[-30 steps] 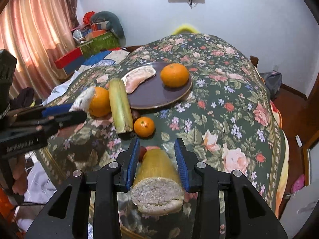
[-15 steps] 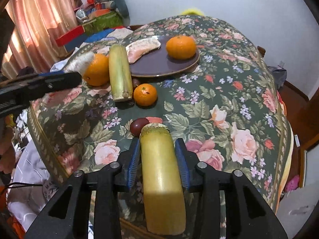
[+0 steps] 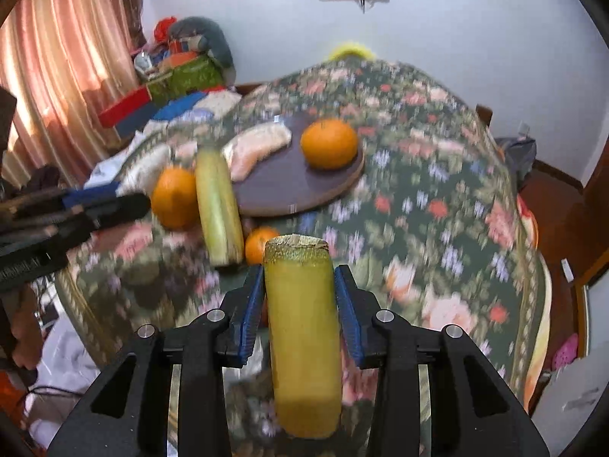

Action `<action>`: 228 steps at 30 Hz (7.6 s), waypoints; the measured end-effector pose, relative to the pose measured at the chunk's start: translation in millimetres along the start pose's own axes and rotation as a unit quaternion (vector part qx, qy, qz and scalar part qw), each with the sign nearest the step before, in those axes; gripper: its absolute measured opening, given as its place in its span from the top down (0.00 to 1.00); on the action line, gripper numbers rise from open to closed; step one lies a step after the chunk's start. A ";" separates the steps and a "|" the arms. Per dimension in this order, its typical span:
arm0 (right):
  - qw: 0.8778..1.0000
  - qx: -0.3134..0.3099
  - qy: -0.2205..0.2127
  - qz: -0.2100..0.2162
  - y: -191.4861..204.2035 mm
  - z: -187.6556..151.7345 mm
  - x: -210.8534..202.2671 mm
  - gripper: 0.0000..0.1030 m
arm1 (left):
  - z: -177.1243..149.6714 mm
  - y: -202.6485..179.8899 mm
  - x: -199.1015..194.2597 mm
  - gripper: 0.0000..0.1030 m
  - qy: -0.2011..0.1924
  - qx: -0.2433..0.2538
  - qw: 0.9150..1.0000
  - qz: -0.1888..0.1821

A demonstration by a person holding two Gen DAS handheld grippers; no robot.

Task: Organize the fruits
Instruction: 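Place the pomelo segment on the plate with the left tool while the right tool places the sugarcane there, then grasp a pale green sugarcane piece with the right tool while the left tool moves toward a large orange, then grasp the large orange with the left tool while the right tool lifts the green sugarcane, then carry the large orange to the plate with the left tool while the right carries the sugarcane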

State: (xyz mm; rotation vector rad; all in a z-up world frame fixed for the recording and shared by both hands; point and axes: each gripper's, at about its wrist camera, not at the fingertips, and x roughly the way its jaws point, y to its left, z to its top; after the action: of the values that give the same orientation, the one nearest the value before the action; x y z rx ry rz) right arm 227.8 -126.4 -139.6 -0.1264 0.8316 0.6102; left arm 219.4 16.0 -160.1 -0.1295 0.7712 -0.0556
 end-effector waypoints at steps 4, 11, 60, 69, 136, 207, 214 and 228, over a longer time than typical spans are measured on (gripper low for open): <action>1.000 0.000 -0.024 0.001 0.0 17.5 0.1 0.67 | 10.7 5.2 1.8 0.60 -0.011 0.003 1.000 0.003; 0.999 -0.004 -0.042 -0.003 0.1 39.3 11.0 0.67 | 32.3 13.0 9.6 0.60 -0.029 0.011 0.999 0.006; 0.999 -0.016 0.001 0.045 4.5 99.2 116.0 0.66 | 91.9 65.3 113.0 0.60 0.028 0.014 0.999 -0.010; 0.999 -0.011 -0.012 0.037 5.6 97.6 97.5 0.66 | 85.9 59.6 87.4 0.60 0.015 0.024 1.000 0.003; 0.999 -0.047 -0.003 0.023 72.4 53.8 52.0 0.98 | 3.7 68.0 21.2 0.35 0.053 -0.006 0.999 0.010; 0.999 0.013 -0.049 0.013 -0.1 45.4 10.1 0.67 | 2.8 41.2 75.9 0.35 0.065 -0.008 0.995 0.076; 0.998 0.015 -0.058 0.004 -5.7 48.2 8.4 0.67 | 4.8 26.1 59.7 0.35 0.041 0.017 0.997 0.061; 0.998 0.028 -0.062 0.007 -15.4 63.7 25.3 0.67 | 34.9 16.3 71.2 0.35 0.031 0.025 0.999 0.021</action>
State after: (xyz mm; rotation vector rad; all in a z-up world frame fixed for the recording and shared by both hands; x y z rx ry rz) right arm 291.0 -106.0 -116.8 -0.0319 0.7300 0.6016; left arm 294.8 28.6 -186.8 -0.0642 0.8336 -0.0396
